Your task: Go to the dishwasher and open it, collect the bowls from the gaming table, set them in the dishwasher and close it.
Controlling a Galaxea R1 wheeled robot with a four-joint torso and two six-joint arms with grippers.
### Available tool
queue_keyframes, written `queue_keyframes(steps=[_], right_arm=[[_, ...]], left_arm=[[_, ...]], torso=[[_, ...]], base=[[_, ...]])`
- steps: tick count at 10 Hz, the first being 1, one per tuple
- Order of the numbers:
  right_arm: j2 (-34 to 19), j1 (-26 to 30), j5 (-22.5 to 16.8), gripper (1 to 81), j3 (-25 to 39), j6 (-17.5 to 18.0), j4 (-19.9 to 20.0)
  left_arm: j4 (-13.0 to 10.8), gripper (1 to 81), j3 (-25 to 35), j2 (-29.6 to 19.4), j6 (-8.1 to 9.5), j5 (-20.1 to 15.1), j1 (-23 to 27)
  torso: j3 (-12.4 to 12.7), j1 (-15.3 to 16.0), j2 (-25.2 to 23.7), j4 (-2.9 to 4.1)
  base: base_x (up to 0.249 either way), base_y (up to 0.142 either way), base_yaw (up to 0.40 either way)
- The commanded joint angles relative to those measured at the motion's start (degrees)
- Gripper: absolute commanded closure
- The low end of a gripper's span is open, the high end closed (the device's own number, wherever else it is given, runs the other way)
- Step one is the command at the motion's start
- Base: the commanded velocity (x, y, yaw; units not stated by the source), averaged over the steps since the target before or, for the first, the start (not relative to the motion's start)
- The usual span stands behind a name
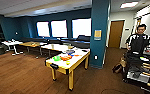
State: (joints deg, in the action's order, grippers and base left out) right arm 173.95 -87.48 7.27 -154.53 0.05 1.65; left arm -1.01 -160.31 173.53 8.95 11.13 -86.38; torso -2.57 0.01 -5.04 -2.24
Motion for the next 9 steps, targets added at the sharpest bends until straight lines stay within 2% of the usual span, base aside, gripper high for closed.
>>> queue_keyframes(steps=[1,9], right_arm=[[0.1,3.4,-2.5,1.0,0.2,0.0,-0.2],[0.2,3.6,-2.5,1.0,0.2,0.0,-0.2]], left_arm=[[0.0,1.0,-0.4,-0.2,-0.25,-2.1,3.6],[0.0,1.0,-0.3,-0.1,-0.25,-2.1,3.6]], torso=[[0.0,0.0,0.0,0.00],[0.0,0.0,0.0,0.00]], base=[[0.000,0.000,0.000],[0.000,0.074,0.000]])
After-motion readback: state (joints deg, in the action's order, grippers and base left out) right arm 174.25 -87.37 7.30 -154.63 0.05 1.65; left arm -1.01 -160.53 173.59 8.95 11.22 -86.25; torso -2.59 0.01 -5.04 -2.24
